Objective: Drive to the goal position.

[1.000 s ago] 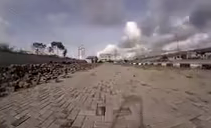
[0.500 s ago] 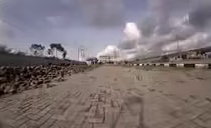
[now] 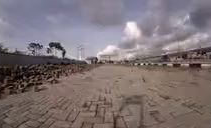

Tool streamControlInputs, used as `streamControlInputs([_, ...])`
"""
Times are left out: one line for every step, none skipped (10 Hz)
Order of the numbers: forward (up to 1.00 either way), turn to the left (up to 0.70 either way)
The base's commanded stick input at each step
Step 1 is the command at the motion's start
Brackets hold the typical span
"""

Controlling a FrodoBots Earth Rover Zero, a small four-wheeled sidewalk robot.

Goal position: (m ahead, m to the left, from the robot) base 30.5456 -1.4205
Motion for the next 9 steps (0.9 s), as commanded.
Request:
streamControlInputs([1.00, 0.00])
streamControlInputs([1.00, 0.00])
streamControlInputs([1.00, 0.00])
streamControlInputs([1.00, 0.00])
streamControlInputs([1.00, 0.00])
streamControlInputs([1.00, 0.00])
streamControlInputs([1.00, 0.00])
streamControlInputs([1.00, 0.00])
streamControlInputs([1.00, 0.00])
